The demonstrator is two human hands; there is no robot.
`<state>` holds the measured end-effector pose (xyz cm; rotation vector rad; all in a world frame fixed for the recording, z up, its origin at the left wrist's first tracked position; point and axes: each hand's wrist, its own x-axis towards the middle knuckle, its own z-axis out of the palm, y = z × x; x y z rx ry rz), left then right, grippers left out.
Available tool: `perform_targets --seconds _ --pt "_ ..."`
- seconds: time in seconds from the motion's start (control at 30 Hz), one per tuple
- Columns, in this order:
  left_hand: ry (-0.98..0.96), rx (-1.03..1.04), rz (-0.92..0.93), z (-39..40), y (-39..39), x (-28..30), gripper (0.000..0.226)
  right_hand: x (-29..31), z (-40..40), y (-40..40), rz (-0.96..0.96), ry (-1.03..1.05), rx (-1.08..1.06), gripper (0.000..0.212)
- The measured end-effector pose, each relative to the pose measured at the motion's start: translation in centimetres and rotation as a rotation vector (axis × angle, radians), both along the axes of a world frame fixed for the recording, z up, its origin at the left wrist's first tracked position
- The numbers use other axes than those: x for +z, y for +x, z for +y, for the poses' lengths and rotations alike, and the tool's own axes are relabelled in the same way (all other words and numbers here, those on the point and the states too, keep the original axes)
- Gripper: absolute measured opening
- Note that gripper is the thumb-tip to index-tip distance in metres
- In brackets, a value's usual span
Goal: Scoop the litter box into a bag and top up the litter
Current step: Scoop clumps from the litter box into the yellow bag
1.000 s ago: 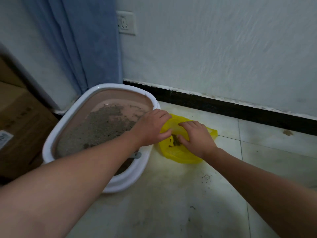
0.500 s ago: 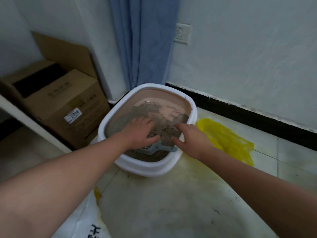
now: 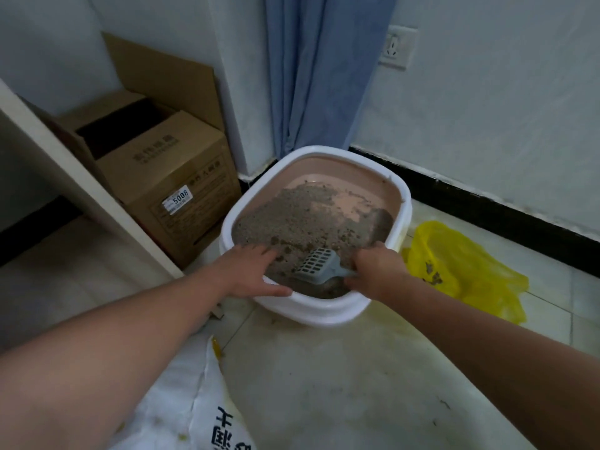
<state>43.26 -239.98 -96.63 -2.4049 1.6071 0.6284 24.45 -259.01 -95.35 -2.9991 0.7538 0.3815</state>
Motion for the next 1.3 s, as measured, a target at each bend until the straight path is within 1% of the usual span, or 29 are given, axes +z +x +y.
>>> perform_targets --seconds 0.07,0.1,0.17,0.23,0.27,0.3,0.4,0.5,0.53,0.6,0.67,0.73,0.87,1.07,1.17,1.23,1.3 --pt "-0.069 -0.015 -0.029 1.1 0.1 -0.8 0.098 -0.2 0.4 0.5 0.042 -0.040 0.020 0.025" --pt "-0.113 -0.031 -0.046 1.6 0.2 -1.1 0.087 -0.2 0.5 0.8 0.052 -0.060 0.024 0.022" --pt "-0.262 -0.097 -0.087 2.7 0.5 -1.9 0.063 -0.1 0.7 1.1 0.076 -0.082 0.032 0.021" --pt "-0.432 -0.140 -0.117 3.5 0.8 -2.3 0.052 0.0 0.7 1.2 0.067 -0.078 0.041 0.023" --pt "-0.476 -0.132 -0.119 3.7 1.0 -2.3 0.052 0.1 0.6 1.2 0.063 -0.061 0.027 0.024" --pt "-0.479 -0.105 -0.113 3.7 1.1 -2.1 0.053 0.2 0.5 1.3 0.057 -0.040 0.010 0.024" --pt "-0.439 -0.067 -0.109 3.7 1.2 -1.8 0.056 0.4 -0.2 1.6 0.038 -0.017 0.003 0.024" --pt "-0.428 -0.054 -0.112 3.4 1.1 -1.6 0.055 0.3 -1.3 1.8 0.013 -0.018 -0.027 0.016" --pt "-0.419 -0.048 -0.114 3.3 1.1 -1.5 0.054 0.3 -1.6 1.7 0.009 -0.009 -0.056 0.019" --pt "-0.401 -0.053 -0.129 3.2 1.0 -1.4 0.053 0.3 -2.5 1.5 -0.008 0.018 -0.131 0.027" --pt "-0.406 -0.067 -0.134 3.2 0.9 -1.6 0.053 0.0 -3.7 1.2 -0.056 0.027 -0.195 0.023" --pt "-0.398 -0.071 -0.129 3.0 1.0 -1.5 0.053 -0.3 -4.7 1.1 -0.125 0.051 -0.236 0.025" --pt "-0.353 -0.097 -0.126 2.4 1.4 -1.2 0.053 -0.5 -6.0 1.5 -0.164 0.032 -0.271 0.023" --pt "-0.419 -0.093 -0.128 2.8 1.5 -2.0 0.053 -1.2 -6.5 2.9 -0.175 -0.037 -0.344 0.023" --pt "-0.511 -0.136 -0.165 2.9 1.8 -2.5 0.055 -2.0 -6.7 3.3 -0.216 -0.043 -0.380 0.022" --pt "-0.576 -0.177 -0.217 3.2 1.8 -3.1 0.054 -2.4 -7.2 3.6 -0.215 -0.072 -0.364 0.019" --pt "-0.592 -0.199 -0.224 3.4 1.7 -3.6 0.052 -2.7 -7.8 4.0 -0.190 -0.098 -0.325 0.018"
